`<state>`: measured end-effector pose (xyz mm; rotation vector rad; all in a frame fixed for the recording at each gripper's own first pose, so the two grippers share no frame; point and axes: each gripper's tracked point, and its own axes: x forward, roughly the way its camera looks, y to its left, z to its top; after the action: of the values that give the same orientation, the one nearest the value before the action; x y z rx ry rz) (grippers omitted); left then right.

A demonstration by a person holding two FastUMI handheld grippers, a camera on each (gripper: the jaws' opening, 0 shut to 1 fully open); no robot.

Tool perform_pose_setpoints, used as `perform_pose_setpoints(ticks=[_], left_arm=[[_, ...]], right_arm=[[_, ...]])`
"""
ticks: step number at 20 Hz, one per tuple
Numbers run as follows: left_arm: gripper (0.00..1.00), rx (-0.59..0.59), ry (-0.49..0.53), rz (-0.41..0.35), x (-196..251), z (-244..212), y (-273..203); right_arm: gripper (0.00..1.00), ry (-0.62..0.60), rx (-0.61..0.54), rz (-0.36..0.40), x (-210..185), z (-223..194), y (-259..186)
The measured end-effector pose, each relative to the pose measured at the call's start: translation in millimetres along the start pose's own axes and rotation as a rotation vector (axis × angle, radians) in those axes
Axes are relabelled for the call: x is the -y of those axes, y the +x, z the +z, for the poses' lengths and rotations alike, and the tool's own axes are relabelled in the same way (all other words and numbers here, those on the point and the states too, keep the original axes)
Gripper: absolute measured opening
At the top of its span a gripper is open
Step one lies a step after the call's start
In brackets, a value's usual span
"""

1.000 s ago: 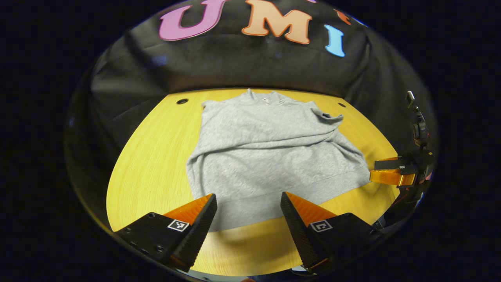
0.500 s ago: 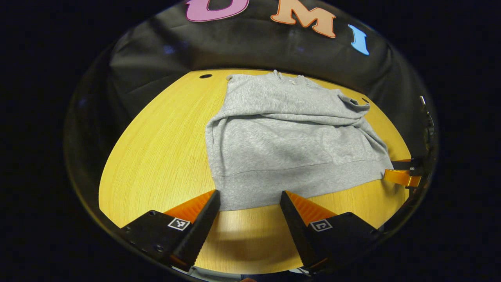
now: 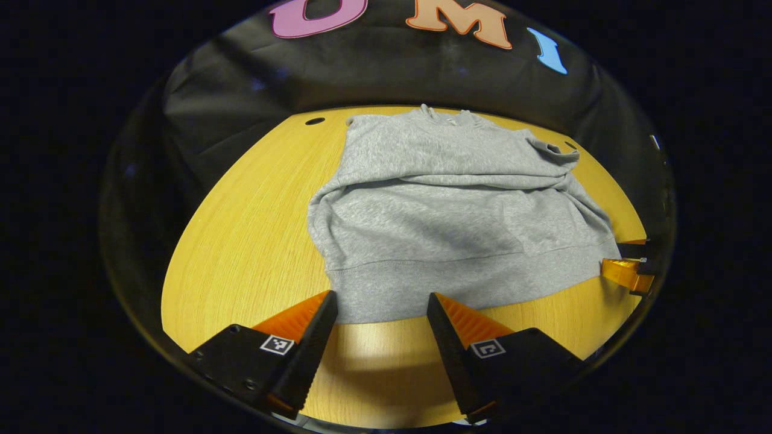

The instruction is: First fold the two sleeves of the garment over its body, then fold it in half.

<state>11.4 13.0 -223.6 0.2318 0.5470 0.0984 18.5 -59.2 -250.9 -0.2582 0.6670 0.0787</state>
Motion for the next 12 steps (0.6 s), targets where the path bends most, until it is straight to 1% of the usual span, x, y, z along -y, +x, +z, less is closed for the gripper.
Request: perform_pose_setpoints(ticks=[1, 2, 3, 4, 5, 6, 7, 8, 9, 10, 11, 12], left_arm=[[0.84, 0.009, 0.009, -0.009, 1, 1, 2], [0.81, 0.016, 0.024, -0.021, 4, 4, 4], [0.75, 0.018, 0.044, -0.036, 5, 3, 4], [0.7, 0.02, 0.058, -0.047, 6, 4, 4], [0.6, 0.015, 0.067, -0.055, 8, 5, 4], [0.53, 0.008, 0.07, -0.058, 9, 5, 4], [0.45, 0.0, 0.072, -0.058, 9, 4, 3], [0.39, -0.004, 0.072, -0.059, 10, 5, 4], [0.26, -0.008, 0.068, -0.056, 9, 5, 5], [0.18, -0.004, 0.066, -0.056, 9, 7, 6], [0.07, -0.005, 0.061, -0.057, 10, 8, 6], [0.02, -0.002, 0.056, -0.058, 10, 8, 6]], right_arm=[[0.88, 0.006, 0.002, -0.006, 0, 0, 0], [0.9, 0.01, 0.004, -0.004, -1, 0, -1], [0.8, 0.013, 0.005, -0.005, -3, -1, -2], [0.68, 0.005, 0.006, 0.0, -5, -1, -1], [0.63, 0.0, 0.006, 0.007, -8, -1, -2], [0.49, 0.001, 0.003, 0.013, -11, -1, -2], [0.43, 0.009, 0.003, 0.014, -14, 0, -2], [0.24, 0.017, 0.001, 0.011, -14, 0, -2], [0.17, 0.015, -0.002, 0.009, -15, 0, -2], [0.17, 0.017, -0.004, 0.009, -15, 0, -2], [0.17, 0.019, -0.003, 0.011, -16, 1, -2], [0.17, 0.04, -0.004, 0.013, -15, 0, -2]])
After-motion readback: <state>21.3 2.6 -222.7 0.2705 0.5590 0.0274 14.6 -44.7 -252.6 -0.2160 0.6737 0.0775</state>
